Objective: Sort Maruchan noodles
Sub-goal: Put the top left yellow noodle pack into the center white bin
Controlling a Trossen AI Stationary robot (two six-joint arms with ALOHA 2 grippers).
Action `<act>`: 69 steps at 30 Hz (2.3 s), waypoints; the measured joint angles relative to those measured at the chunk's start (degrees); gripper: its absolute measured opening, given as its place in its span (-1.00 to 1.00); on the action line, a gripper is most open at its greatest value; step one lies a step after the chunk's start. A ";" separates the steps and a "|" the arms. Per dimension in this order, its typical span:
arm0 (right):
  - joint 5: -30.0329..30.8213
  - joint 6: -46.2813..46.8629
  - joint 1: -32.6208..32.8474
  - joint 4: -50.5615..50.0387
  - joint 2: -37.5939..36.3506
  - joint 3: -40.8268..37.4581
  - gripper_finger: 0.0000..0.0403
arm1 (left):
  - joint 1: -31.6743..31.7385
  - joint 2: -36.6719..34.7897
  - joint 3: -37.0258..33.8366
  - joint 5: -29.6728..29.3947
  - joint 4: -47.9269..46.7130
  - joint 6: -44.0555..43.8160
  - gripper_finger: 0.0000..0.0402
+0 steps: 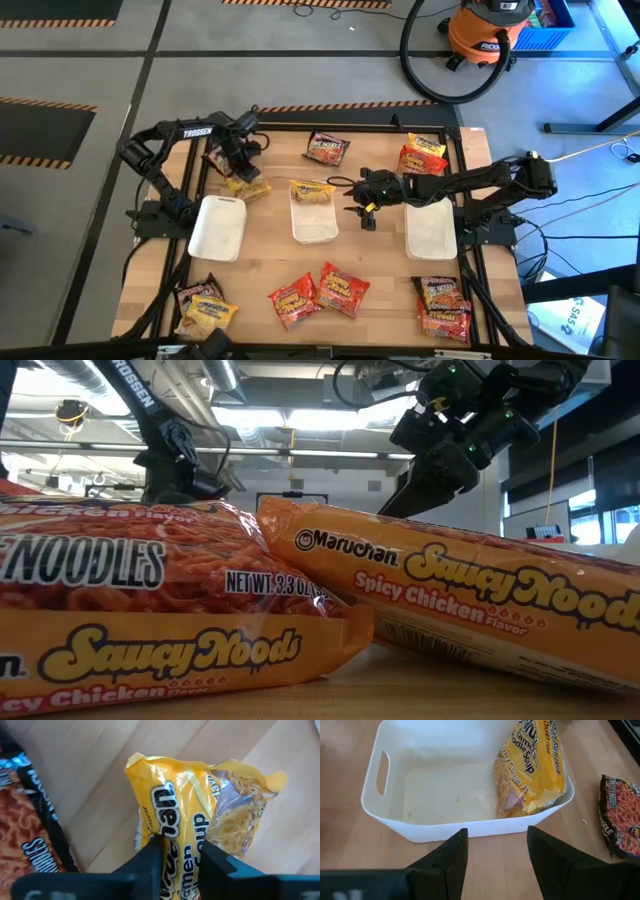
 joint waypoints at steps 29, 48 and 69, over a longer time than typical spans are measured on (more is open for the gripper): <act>4.57 0.54 -0.02 -2.22 -3.04 0.00 -0.10 | -22.14 -18.99 7.21 -21.71 -5.22 -9.95 -1.00; 1.36 20.20 0.02 15.54 -2.42 0.09 0.63 | -48.51 -29.37 7.23 -39.99 4.53 -20.79 -1.00; -0.05 24.41 0.58 43.55 11.48 0.09 0.67 | -56.73 -23.94 7.30 -51.79 30.16 -12.69 -1.00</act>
